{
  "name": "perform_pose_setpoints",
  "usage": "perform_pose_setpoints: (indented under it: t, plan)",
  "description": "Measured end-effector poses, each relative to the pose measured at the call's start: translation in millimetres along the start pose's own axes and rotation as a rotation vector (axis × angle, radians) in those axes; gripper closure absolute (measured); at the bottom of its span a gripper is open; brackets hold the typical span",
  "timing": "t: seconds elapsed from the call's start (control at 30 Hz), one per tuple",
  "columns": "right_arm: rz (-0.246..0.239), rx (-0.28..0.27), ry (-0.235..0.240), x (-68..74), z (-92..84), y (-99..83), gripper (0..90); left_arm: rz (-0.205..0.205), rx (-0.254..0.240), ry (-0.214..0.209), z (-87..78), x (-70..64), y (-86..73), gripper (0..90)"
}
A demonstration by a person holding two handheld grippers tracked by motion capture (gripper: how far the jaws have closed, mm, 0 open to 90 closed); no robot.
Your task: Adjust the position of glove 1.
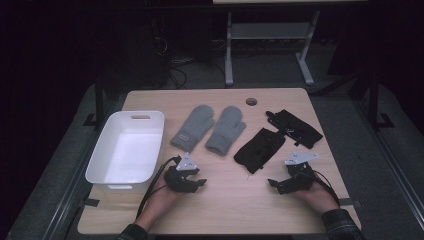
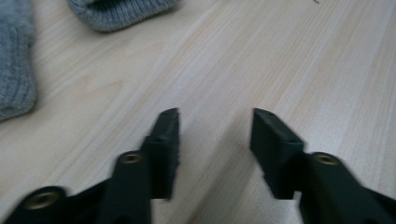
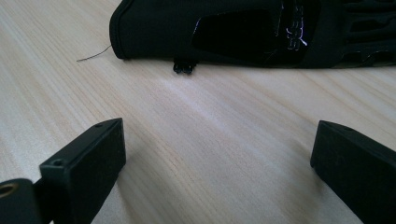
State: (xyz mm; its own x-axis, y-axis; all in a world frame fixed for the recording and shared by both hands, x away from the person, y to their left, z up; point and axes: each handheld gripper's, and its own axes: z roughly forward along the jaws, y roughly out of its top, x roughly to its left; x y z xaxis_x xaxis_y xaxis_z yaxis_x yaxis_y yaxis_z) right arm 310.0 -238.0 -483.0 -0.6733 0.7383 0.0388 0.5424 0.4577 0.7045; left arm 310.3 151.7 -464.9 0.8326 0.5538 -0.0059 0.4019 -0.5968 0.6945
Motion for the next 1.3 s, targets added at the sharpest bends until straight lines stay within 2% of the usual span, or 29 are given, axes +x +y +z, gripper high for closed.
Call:
perform_pose_setpoints:
  t: [0.1,0.13,0.17,0.2,0.33,0.47,0.57,0.6,0.7,0.83,0.93,1.07,1.13,1.2,1.27,1.3]
  plan:
    - [-0.002,0.000,-0.001,0.0,0.0,0.0,3.1,-0.037,-0.001,-0.012,-1.7,1.5,6.3,72.5]
    - [-0.002,-0.001,0.000,0.0,0.1,0.0,3.1,-0.037,-0.001,-0.012,-1.7,1.5,6.3,77.4]
    - [-0.002,-0.001,-0.001,0.1,0.2,0.0,3.1,-0.047,0.000,-0.008,-2.3,3.7,12.1,85.3]
    - [-0.002,-0.001,-0.001,0.1,0.1,0.0,3.1,-0.056,0.002,-0.012,-2.4,4.9,15.6,89.0]
    - [-0.003,-0.002,-0.001,0.0,0.2,0.0,3.1,-0.060,-0.004,-0.006,-1.1,6.9,25.2,89.2]
    - [-0.005,-0.002,0.000,0.0,0.1,0.0,3.1,-0.052,-0.017,0.022,2.3,10.5,40.1,89.2]
    - [-0.006,-0.002,0.000,0.0,0.1,0.0,3.1,-0.054,-0.027,0.024,3.5,13.7,46.6,89.2]
    - [-0.006,-0.002,0.001,0.1,0.1,0.0,3.1,-0.061,-0.043,0.025,4.2,17.0,53.9,89.2]
    - [-0.007,-0.002,0.002,0.2,0.0,-0.1,3.1,-0.047,-0.049,0.035,6.6,21.2,65.4,89.3]
    - [-0.006,-0.003,0.002,0.6,-0.1,-0.3,3.1,-0.047,-0.059,0.033,11.8,25.8,73.1,89.2]
    - [-0.006,-0.003,0.003,0.5,-0.1,-0.4,3.1,-0.042,-0.052,0.036,22.7,30.7,82.1,89.3]
    - [-0.007,-0.003,0.003,0.5,-0.2,-0.4,3.1,-0.054,-0.060,0.035,28.2,37.7,89.0,89.3]
    - [-0.007,-0.003,0.003,0.5,-0.1,-0.4,3.1,-0.048,-0.062,0.045,32.6,45.9,97.7,89.2]
    - [-0.008,-0.003,0.005,0.7,-0.1,-0.4,3.1,-0.064,-0.064,0.049,36.3,50.5,102.9,89.3]
    - [-0.013,-0.002,0.010,1.0,-0.5,-0.8,3.1,-0.057,-0.056,0.051,40.8,55.5,107.5,89.3]
    - [-0.016,-0.002,0.011,1.0,-0.7,-0.9,3.1,-0.069,-0.061,0.049,44.1,56.7,109.0,89.3]
